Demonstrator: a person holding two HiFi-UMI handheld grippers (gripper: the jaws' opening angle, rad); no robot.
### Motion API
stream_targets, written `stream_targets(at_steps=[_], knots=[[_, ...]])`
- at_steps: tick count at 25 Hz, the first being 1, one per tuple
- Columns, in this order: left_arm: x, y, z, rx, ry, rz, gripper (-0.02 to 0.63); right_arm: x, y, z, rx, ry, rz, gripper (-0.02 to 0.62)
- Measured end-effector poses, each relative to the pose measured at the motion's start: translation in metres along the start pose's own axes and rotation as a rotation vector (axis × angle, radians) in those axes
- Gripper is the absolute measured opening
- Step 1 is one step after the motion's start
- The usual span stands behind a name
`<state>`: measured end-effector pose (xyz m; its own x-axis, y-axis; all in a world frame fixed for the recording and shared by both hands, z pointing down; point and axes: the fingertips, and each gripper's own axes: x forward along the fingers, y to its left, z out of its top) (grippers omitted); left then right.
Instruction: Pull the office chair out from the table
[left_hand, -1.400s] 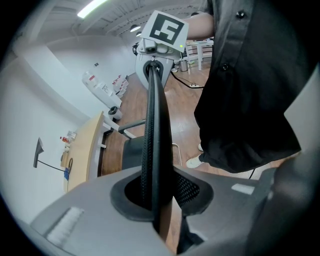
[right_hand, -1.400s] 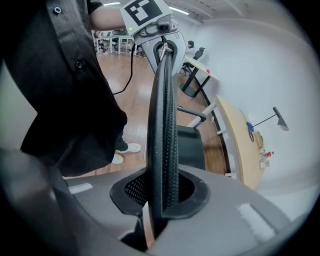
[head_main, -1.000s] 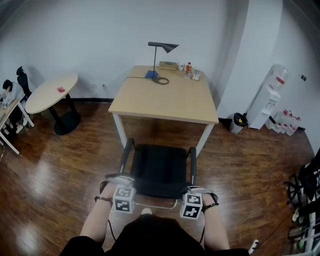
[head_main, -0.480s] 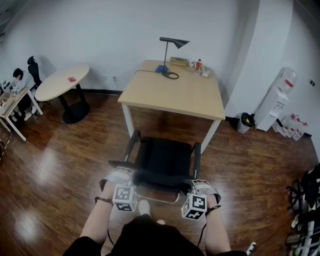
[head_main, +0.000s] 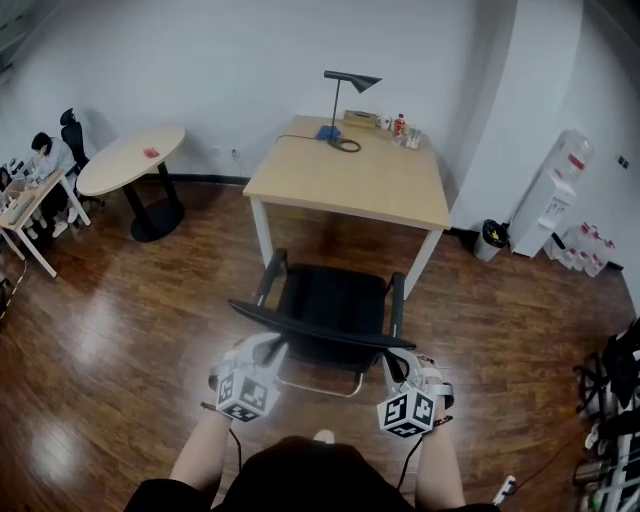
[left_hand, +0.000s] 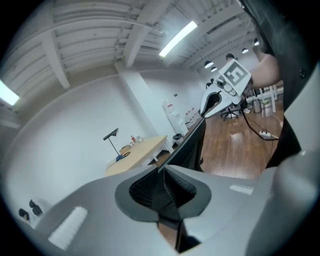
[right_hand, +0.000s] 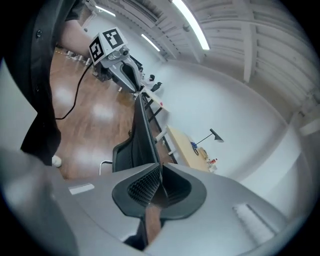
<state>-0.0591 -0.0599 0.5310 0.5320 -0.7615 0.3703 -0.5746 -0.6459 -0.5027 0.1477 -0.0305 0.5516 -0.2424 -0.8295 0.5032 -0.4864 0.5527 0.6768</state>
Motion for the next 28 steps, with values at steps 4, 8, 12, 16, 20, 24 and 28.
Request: stream_targets(at_steps=[4, 8, 12, 16, 20, 24, 28], knots=[[-0.035, -0.006, 0.011, -0.124, -0.119, 0.022, 0.002, -0.024, 0.023, 0.017, 0.052, -0.034, -0.052, 0.014], [-0.078, -0.004, 0.018, -0.208, -0.21, 0.071, 0.002, -0.047, 0.05, 0.04, 0.146, -0.078, -0.086, 0.014], [-0.126, -0.012, 0.013, -0.261, -0.246, 0.09, 0.002, -0.081, 0.071, 0.059, 0.313, -0.12, -0.134, 0.014], [-0.173, -0.02, -0.004, -0.323, -0.276, 0.121, 0.002, -0.118, 0.099, 0.085, 0.45, -0.197, -0.163, 0.014], [-0.203, -0.031, -0.018, -0.373, -0.28, 0.118, 0.002, -0.145, 0.128, 0.093, 0.462, -0.196, -0.177, 0.013], [-0.23, -0.043, -0.019, -0.399, -0.3, 0.092, 0.002, -0.17, 0.145, 0.095, 0.547, -0.218, -0.182, 0.014], [-0.249, -0.049, -0.016, -0.441, -0.327, 0.071, 0.002, -0.189, 0.151, 0.091, 0.768, -0.288, -0.165, 0.014]])
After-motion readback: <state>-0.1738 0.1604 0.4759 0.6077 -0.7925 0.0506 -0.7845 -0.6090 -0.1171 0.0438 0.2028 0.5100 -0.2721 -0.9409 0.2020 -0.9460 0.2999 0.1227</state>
